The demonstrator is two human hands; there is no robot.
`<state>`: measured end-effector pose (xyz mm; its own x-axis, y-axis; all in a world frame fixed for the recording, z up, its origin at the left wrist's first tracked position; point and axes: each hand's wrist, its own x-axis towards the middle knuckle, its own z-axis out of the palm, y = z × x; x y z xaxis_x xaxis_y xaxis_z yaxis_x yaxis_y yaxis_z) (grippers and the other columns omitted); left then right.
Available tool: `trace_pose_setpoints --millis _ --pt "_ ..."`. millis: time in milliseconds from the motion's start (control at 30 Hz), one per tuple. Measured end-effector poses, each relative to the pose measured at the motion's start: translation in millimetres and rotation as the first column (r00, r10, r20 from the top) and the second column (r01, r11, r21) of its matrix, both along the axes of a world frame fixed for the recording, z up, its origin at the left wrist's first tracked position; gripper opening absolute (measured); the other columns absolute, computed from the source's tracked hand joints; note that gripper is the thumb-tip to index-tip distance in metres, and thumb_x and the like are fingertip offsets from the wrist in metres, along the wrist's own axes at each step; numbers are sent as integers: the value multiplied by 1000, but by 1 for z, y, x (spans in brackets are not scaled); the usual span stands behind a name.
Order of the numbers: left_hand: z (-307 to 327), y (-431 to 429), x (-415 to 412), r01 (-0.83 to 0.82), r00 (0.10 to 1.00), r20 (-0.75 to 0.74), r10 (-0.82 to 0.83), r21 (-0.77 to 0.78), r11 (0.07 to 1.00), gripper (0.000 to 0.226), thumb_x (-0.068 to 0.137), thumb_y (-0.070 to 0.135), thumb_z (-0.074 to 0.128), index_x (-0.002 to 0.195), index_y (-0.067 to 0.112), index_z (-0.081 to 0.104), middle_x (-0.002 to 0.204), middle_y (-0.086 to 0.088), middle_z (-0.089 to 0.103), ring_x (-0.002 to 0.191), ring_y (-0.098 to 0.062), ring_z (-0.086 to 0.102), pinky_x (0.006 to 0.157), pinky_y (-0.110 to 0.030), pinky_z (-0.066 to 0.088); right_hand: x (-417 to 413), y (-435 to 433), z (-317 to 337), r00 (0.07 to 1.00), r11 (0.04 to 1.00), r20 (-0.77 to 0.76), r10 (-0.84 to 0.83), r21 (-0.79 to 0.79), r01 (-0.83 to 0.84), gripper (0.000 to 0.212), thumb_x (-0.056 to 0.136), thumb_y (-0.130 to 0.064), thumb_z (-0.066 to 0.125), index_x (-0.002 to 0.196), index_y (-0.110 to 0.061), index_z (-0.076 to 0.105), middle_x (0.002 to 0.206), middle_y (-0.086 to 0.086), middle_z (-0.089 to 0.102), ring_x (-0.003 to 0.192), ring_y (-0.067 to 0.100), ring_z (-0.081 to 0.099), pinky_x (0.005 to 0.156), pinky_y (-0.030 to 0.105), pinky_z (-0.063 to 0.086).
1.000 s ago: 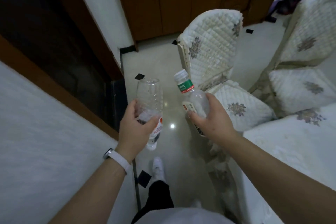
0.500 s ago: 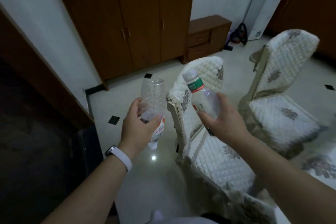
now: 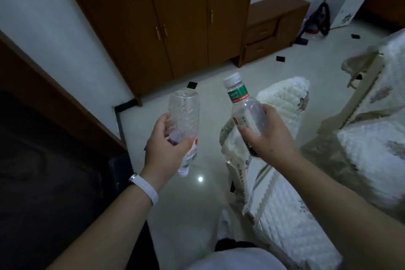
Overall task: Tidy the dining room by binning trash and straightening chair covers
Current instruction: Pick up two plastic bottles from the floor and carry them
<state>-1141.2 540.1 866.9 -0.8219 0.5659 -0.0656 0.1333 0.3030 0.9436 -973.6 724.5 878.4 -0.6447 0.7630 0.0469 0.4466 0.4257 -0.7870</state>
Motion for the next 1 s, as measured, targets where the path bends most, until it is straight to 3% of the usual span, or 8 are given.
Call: trace_pose_setpoints --millis 100,300,467,633,767,833,900,1000 --pt "9 11 -34 -33 998 -48 32 -26 999 69 77 25 83 135 34 47 123 22 58 110 -1 60 96 -39 55 -40 17 -3 999 998 -14 46 -35 -46 48 84 -42 72 123 -37 44 109 -17 52 95 0 52 71 12 38" --pt "19 30 -88 -84 993 -82 81 -34 996 72 76 30 85 137 35 47 128 15 60 115 -7 60 95 -41 55 -99 44 -2 996 994 -25 89 -58 -90 46 81 -45 74 111 -45 38 98 -23 51 88 -5 54 65 20 48" --pt "21 49 -134 -68 996 -62 66 -28 997 68 77 28 83 134 39 47 127 17 59 114 -6 60 94 -41 56 -137 61 -5 996 994 18 84 -69 -83 48 83 -44 73 114 -42 37 99 -21 48 86 -1 51 66 13 38" --pt "16 69 -196 10 999 -43 -11 -36 999 63 79 28 82 127 46 46 119 25 60 110 -1 60 90 -34 56 -183 72 -14 998 997 54 20 -74 -16 48 83 -49 71 118 -44 39 110 -17 54 99 4 55 78 27 47" --pt "13 81 -260 77 996 -39 -78 -22 997 61 81 27 79 130 40 46 119 25 57 110 -2 58 85 -28 54 -229 76 -14 995 996 78 -67 -59 72 55 82 -46 73 127 -34 43 108 -15 54 92 3 55 68 18 42" --pt "15 87 -294 118 993 -22 -119 -12 993 63 81 26 80 134 37 46 120 22 59 107 -1 60 82 -24 55 -254 76 -10 988 989 88 -130 -55 135 52 83 -44 73 125 -34 44 106 -13 56 82 -1 57 58 10 39" --pt "16 94 -328 154 988 -10 -154 15 988 64 81 26 80 133 37 46 118 22 61 105 1 62 82 -22 55 -283 76 -5 981 984 90 -169 -47 174 50 83 -44 73 122 -35 43 104 -12 55 75 -5 56 50 10 40" --pt "17 105 -373 205 979 -2 -205 21 978 67 80 26 81 136 33 46 121 19 62 106 -2 63 86 -28 56 -318 79 1 972 974 78 -222 -28 225 53 82 -44 73 125 -31 44 102 -16 54 82 -1 57 57 15 40"
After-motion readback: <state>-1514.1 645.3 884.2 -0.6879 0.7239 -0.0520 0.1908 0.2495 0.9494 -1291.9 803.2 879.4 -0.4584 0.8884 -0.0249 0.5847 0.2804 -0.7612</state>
